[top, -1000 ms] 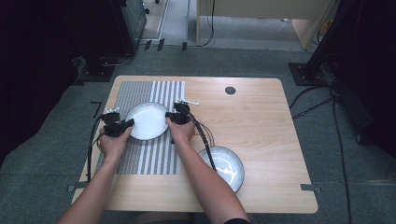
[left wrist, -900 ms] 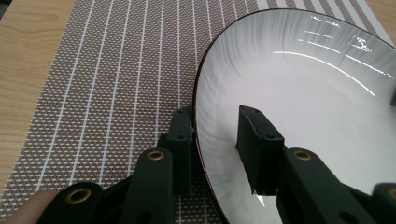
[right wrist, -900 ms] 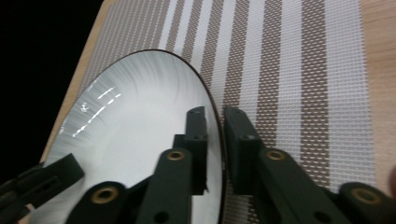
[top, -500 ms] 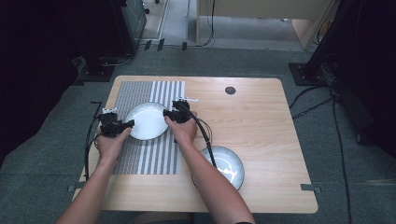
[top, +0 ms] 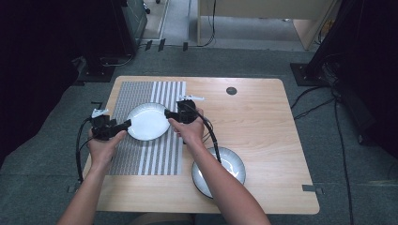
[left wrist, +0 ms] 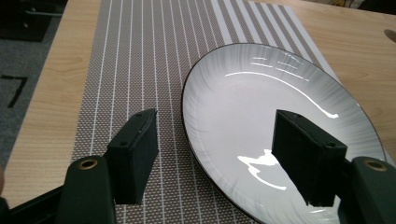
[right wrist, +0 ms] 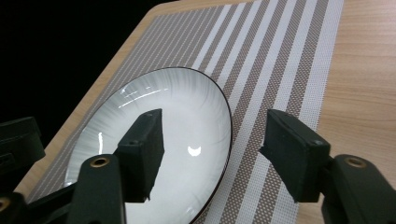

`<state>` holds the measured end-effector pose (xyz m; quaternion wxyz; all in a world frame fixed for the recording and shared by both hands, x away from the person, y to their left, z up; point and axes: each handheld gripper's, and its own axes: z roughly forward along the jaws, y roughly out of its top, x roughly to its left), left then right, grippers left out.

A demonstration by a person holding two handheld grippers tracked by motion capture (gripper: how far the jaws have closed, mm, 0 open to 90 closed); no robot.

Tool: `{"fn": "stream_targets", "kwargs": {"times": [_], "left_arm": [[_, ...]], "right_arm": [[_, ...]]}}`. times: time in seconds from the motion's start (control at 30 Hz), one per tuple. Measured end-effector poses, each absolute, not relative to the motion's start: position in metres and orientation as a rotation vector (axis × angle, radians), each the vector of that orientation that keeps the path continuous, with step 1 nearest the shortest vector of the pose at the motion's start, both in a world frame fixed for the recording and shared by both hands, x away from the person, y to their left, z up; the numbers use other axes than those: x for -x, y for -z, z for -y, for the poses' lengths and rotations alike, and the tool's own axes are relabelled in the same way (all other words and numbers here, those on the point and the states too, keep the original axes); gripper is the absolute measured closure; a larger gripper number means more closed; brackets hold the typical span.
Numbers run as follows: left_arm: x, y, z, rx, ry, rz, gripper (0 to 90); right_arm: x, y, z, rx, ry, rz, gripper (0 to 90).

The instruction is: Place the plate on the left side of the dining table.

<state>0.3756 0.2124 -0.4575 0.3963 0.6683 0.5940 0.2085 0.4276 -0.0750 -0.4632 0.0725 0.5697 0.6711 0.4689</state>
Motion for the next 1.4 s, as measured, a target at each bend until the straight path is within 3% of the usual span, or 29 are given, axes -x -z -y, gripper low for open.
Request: {"fn": "stream_targets", "kwargs": {"times": [0.13, 0.57, 1.4], "left_arm": [[-0.366, 0.453, -0.205, -1.738, -0.552, -1.490, 25.2], [-0.343, 0.450, -0.204, -1.738, -0.556, -1.508, 11.4], [-0.302, 0.451, -0.202, -1.751, -0.525, -1.454, 11.1]], "right_arm": [[-0.419, 0.452, 0.085, -1.734, -1.402, -2.043, 26.8], [-0.396, 0.439, 0.115, -1.654, -1.310, -2.033, 25.6], [-0.347, 0.431, 0.179, -1.643, -1.313, -1.974, 22.3]]}}
